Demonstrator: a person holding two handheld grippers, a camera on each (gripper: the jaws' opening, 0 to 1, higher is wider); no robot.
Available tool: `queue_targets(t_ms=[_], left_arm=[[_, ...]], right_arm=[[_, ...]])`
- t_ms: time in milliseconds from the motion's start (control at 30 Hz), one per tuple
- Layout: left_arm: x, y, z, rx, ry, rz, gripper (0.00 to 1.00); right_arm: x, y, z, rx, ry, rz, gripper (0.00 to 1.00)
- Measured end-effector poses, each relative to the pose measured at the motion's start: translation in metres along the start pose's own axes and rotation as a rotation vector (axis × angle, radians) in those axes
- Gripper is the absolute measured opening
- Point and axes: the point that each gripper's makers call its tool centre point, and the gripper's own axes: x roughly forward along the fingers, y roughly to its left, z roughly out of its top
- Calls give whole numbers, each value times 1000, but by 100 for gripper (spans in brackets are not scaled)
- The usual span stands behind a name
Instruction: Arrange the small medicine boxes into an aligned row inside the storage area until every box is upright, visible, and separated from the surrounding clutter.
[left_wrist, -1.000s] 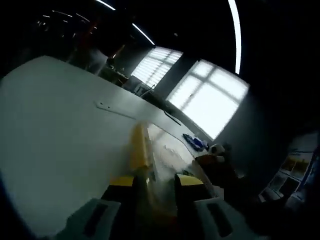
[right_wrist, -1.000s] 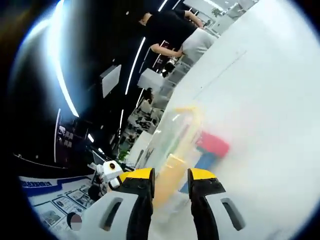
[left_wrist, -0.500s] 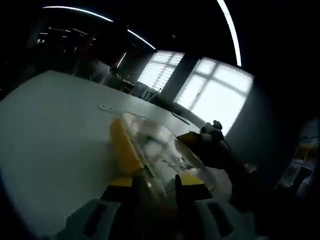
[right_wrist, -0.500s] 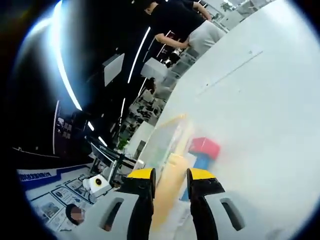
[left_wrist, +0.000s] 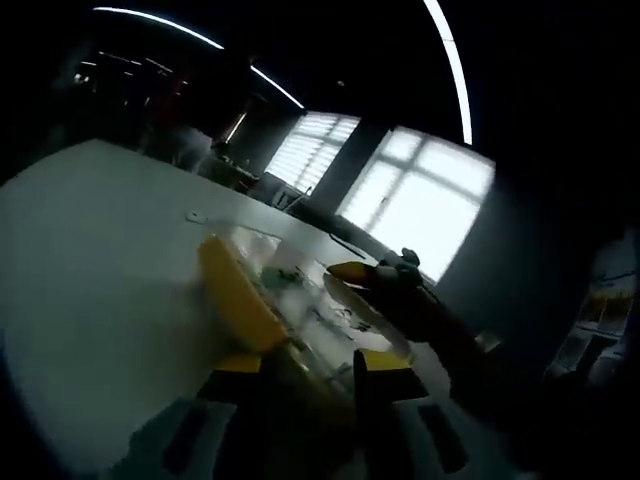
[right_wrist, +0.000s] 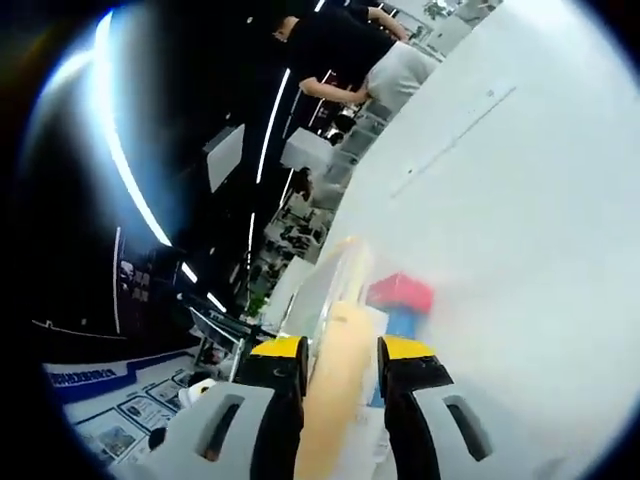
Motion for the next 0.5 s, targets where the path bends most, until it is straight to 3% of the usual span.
queue_targets(t_ms=[33,100,200,267,367,500], left_arm=[[0,0,1,21,2,-3,33],[-5,4,4,63,11,18,33],[-14,16,11,78,28,59,34],[-20,20,17,76,25,69,34],[-22,24,38,112,-39,92,34],[-7,30,43,136,-5,95,33]], right_arm=[[-2,3,-6,-74,39,27,31],[-8,1,-1,-137,-3,-5,33],[-24,9,14,-116,-77,35,35],[-33,13,15,-101,-76,49,35],[-38,17,10,-100,-55,49,34],[-37,21,-6,-99,-11,52,30]])
